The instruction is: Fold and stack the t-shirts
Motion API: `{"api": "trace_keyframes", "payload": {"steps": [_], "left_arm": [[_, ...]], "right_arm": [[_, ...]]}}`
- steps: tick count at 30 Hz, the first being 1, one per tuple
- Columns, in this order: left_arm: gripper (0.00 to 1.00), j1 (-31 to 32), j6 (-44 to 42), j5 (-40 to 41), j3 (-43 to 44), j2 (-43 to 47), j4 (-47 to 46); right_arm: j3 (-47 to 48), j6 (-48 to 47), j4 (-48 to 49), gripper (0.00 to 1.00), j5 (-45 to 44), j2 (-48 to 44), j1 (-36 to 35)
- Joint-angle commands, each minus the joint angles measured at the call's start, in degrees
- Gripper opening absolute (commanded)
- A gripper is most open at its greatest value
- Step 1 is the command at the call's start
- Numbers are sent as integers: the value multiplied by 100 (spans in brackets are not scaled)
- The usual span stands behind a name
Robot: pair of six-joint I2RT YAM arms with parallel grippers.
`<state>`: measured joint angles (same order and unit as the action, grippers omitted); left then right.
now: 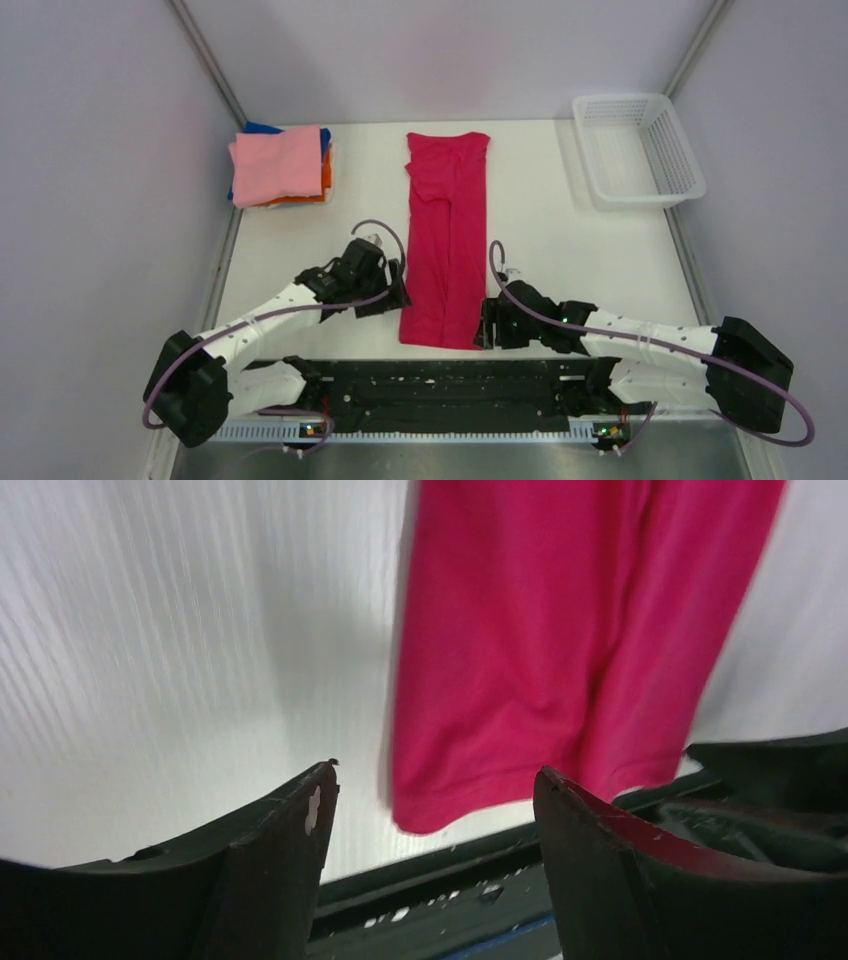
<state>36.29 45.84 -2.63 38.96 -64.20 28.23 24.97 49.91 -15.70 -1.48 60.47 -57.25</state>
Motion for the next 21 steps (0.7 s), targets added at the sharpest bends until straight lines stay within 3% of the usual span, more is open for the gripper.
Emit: {"api": "trace_keyframes", "payload": {"steps": [1, 6, 14, 17, 21], "left_arm": [[74, 227, 281, -731, -572, 53, -280], [62, 398, 544, -1275, -981, -139, -922], [53, 438, 426, -933, -974, -590, -834], [28, 472, 403, -1019, -972, -760, -919], [22, 520, 399, -1006, -993, -829, -956]], "right_arm": [[-90, 229, 431, 56, 114, 84, 21], [-234, 355, 584, 52, 85, 63, 26], [-300, 420, 536, 42, -46, 129, 22], [-328, 449, 552, 37, -53, 167, 23], [-347, 470, 759, 28, -62, 203, 46]]}}
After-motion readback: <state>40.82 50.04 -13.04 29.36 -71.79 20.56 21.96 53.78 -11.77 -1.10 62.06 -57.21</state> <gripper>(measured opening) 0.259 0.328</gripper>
